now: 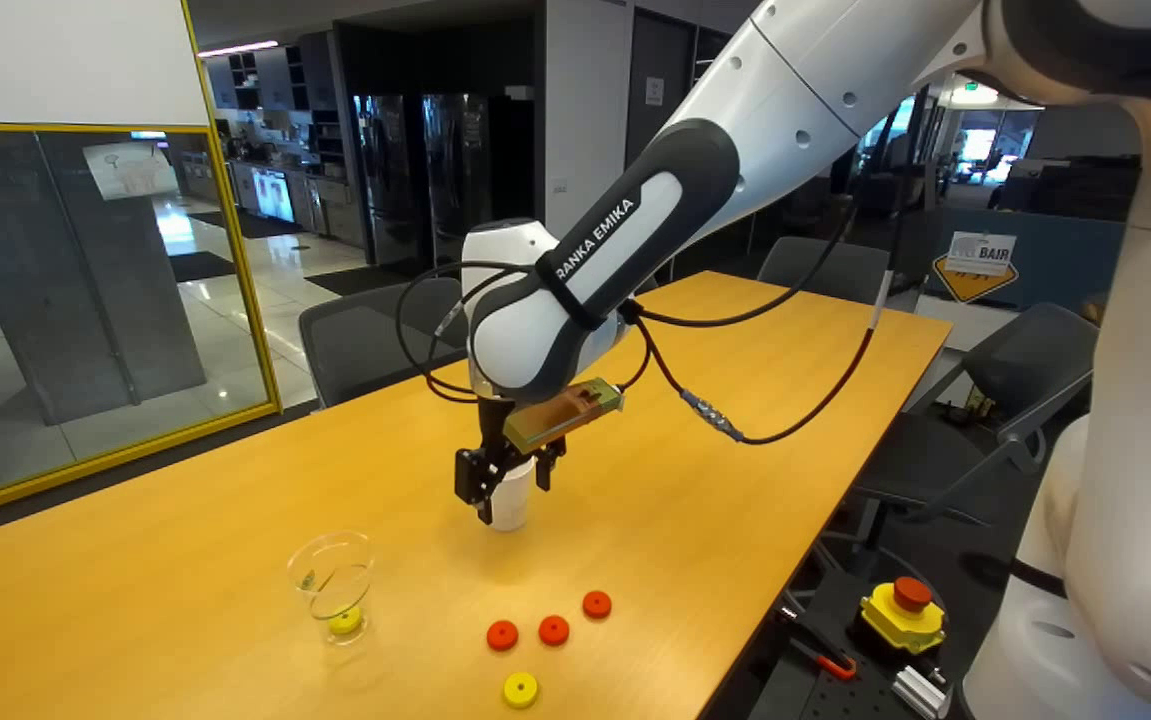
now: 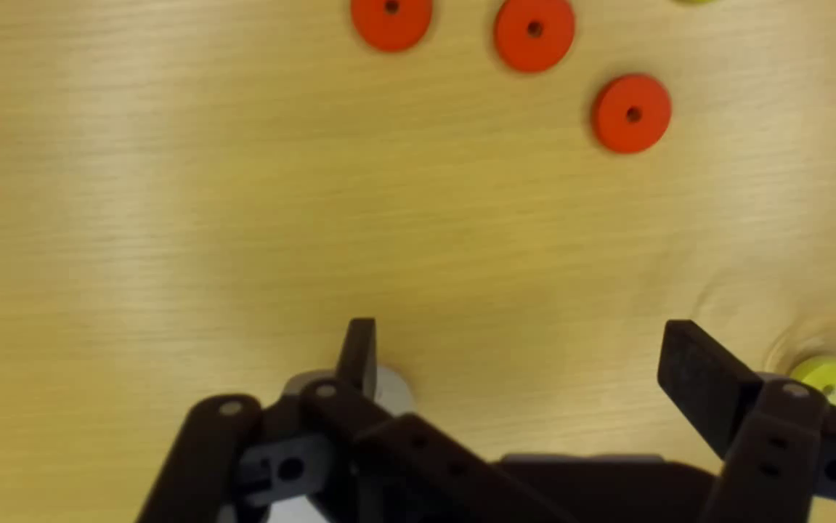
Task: Pick the orange rings and put them in the white cup and put the yellow rings in the clear cup
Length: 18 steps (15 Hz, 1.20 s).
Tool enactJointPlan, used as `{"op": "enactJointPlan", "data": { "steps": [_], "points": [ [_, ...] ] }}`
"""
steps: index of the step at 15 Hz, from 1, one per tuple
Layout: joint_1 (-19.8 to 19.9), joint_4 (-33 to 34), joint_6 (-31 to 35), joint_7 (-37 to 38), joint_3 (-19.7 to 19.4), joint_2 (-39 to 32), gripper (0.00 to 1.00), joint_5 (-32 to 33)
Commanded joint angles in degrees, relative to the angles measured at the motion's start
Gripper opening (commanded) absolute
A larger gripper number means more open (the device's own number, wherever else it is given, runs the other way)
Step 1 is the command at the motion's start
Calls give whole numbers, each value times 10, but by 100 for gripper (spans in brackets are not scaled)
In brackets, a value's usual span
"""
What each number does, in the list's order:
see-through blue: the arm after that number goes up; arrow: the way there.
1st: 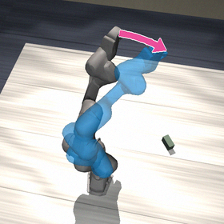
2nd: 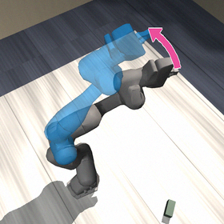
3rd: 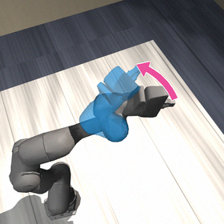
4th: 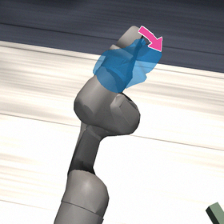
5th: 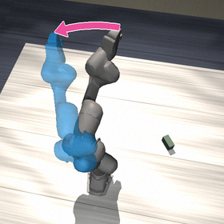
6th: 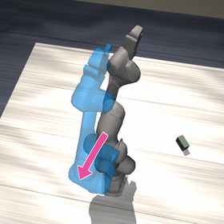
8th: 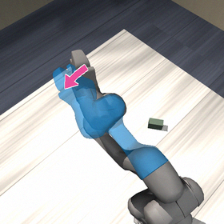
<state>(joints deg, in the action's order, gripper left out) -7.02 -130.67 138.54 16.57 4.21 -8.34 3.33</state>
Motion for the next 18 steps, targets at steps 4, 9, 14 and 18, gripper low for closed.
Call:
{"op": "enactJointPlan", "data": {
  "steps": [4,9,14,18],
  "points": [
    [-32,-69,76,16,41,6,100,-45],
    [-45,-75,149,27,44,-37,100,-45],
    [-49,-76,177,29,35,-80,100,-41],
    [-51,-73,186,27,32,-107,100,-44]
  ]
}}
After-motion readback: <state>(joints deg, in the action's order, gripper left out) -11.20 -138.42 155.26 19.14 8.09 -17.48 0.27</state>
